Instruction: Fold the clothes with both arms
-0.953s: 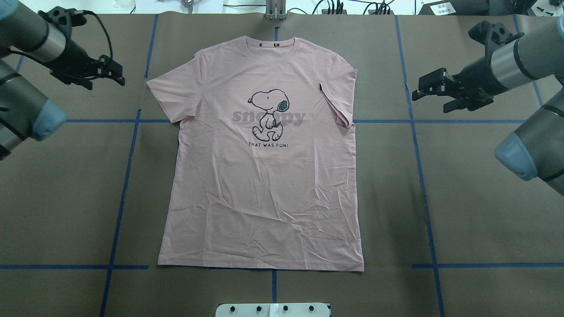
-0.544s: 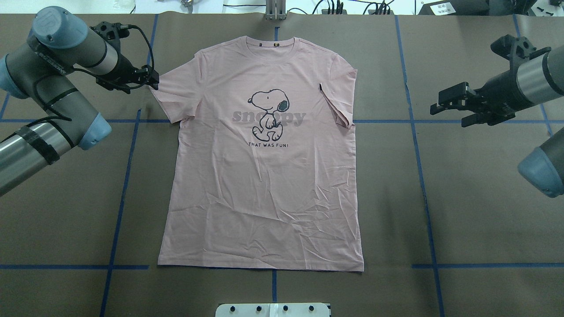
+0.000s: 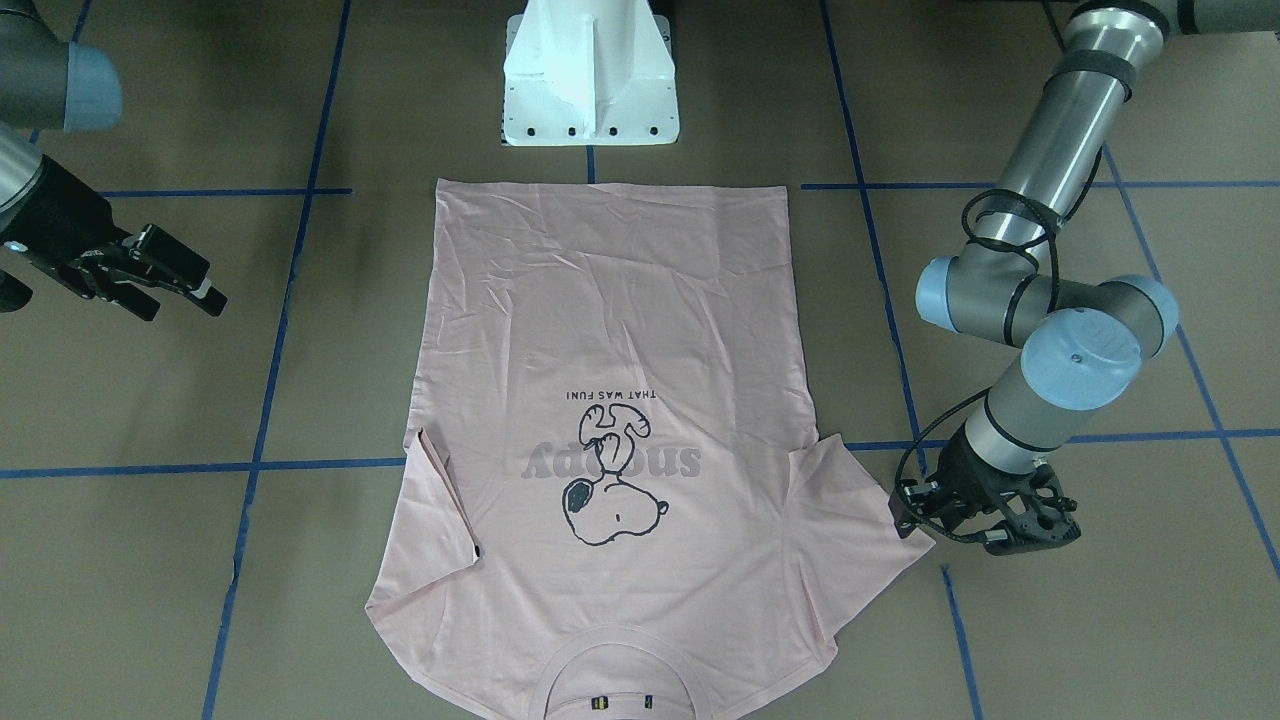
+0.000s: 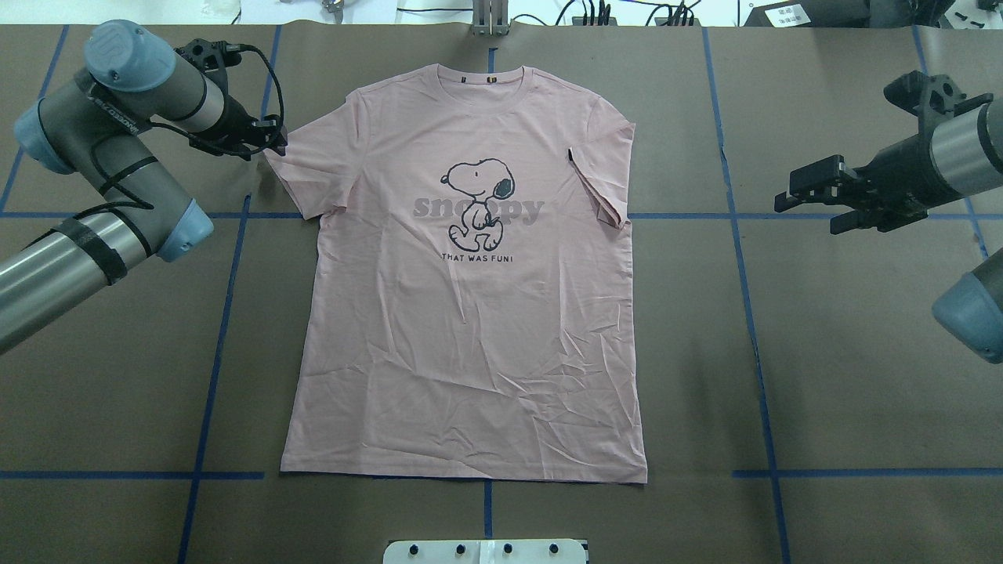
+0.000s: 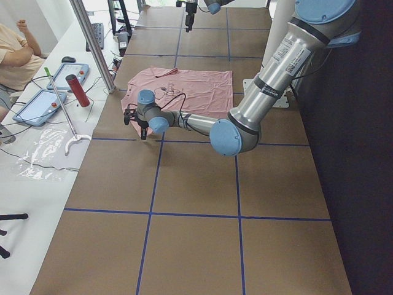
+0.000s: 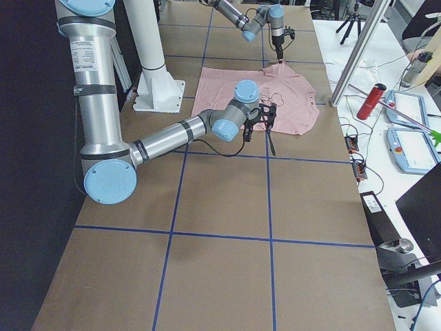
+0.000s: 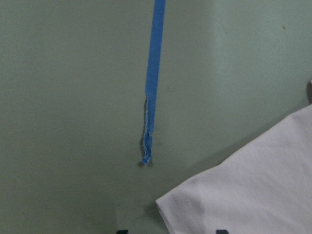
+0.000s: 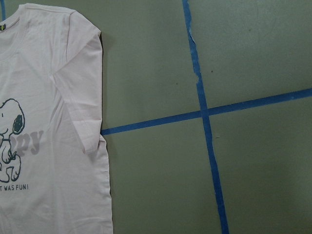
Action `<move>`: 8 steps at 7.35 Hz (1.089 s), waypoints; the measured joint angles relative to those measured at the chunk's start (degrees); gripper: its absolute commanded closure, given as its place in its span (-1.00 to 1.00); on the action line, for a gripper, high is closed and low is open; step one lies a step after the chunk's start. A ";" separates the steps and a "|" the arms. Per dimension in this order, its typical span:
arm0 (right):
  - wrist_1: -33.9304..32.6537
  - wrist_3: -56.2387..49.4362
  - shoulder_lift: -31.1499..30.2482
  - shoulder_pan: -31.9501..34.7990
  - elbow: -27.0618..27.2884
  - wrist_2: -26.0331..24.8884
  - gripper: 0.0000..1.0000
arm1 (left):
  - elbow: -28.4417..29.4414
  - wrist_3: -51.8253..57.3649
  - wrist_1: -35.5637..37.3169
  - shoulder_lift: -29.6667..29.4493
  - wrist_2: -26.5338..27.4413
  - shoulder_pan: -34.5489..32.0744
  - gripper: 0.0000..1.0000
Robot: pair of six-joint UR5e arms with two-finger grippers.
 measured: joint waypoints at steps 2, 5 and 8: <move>0.00 0.01 0.02 -0.02 -0.02 -0.11 -1.00 | 1.48 0.01 -1.07 -0.80 0.23 0.00 -0.16; 0.00 -0.02 0.14 -0.07 -0.13 -0.13 -1.00 | 2.10 0.02 -1.58 -0.96 0.33 0.11 1.00; 0.00 -0.04 0.15 -0.03 -0.05 -0.07 -1.00 | 1.92 -0.28 -1.66 -1.18 0.57 0.13 1.00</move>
